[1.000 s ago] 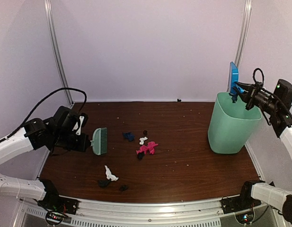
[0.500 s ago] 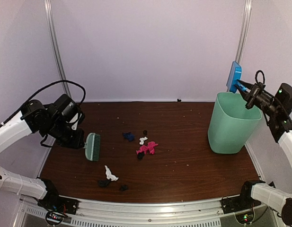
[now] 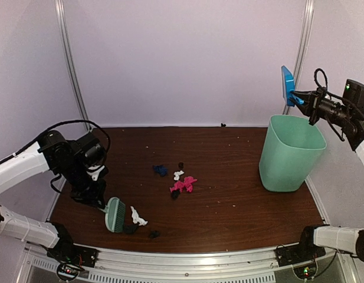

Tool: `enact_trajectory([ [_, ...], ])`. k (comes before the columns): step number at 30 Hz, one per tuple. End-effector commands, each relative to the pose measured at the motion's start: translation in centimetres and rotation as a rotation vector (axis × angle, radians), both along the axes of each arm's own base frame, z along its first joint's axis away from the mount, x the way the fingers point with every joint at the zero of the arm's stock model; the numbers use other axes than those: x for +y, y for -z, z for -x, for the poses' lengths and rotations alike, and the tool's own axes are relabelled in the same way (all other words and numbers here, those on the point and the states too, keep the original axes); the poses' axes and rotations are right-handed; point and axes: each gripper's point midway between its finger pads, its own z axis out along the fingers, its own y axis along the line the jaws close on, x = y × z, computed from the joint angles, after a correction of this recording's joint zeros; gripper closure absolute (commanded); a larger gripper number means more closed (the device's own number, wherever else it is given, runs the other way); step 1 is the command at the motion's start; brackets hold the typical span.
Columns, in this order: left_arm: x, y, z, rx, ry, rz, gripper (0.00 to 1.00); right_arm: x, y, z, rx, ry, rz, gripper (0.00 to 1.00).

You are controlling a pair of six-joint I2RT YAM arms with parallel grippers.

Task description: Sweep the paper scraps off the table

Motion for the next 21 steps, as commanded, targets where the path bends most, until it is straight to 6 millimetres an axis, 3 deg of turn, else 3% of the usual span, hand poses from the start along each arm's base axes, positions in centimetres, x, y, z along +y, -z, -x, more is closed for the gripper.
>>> enact_trajectory([
  [1, -1.7, -1.5, 1.9, 0.102, -0.058, 0.135, 1.00, 1.7, 0.9, 0.8, 0.015, -0.056, 0.117, 1.00],
  [9, -0.7, 0.0, 3.8, 0.155, -0.129, 0.141, 1.00, 3.6, 1.9, 1.7, 0.026, -0.088, 0.130, 1.00],
  [21, -5.0, 0.3, -0.4, 0.090, -0.179, 0.271, 1.00, 6.0, 3.0, 1.8, 0.044, -0.144, 0.178, 1.00],
])
